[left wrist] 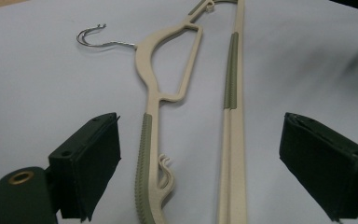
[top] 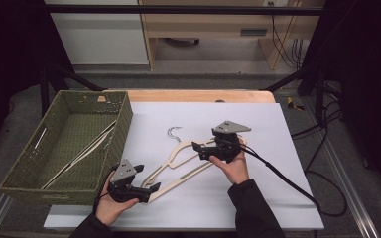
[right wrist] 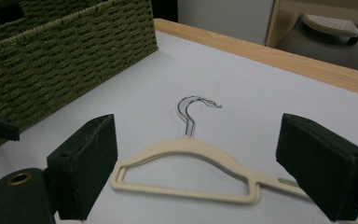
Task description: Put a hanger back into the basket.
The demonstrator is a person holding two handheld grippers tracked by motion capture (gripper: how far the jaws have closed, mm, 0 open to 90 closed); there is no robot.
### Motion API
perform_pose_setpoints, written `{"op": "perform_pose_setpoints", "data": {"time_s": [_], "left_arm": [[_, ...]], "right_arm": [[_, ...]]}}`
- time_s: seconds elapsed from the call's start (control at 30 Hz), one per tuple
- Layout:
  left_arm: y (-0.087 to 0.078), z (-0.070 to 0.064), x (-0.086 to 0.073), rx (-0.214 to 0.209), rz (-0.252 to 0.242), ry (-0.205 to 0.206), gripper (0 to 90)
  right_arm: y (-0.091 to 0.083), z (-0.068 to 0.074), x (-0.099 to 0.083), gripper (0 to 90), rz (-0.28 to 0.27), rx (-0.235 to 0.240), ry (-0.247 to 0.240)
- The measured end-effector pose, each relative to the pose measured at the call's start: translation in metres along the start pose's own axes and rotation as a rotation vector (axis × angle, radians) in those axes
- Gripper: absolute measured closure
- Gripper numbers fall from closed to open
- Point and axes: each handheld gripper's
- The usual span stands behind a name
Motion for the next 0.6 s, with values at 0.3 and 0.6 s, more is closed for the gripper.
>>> {"op": "perform_pose_setpoints", "data": {"time_s": [0.3, 0.6], "left_arm": [[0.004, 0.004, -0.002, 0.005, 0.009, -0.001, 12.6], [0.007, 0.006, -0.003, 0.010, 0.011, -0.003, 12.7]], "right_arm": [[0.053, 0.006, 0.020, 19.6, 0.070, 0.003, 0.003], [0.095, 0.007, 0.030, 26.9, 0.141, -0.023, 0.006]]}}
Point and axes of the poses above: each handheld gripper's, and its own axes: y roughly forward along the jaws, x roughly out of its top, z roughly to its left, and after that the axes turned 14 degrees about z, right-handed
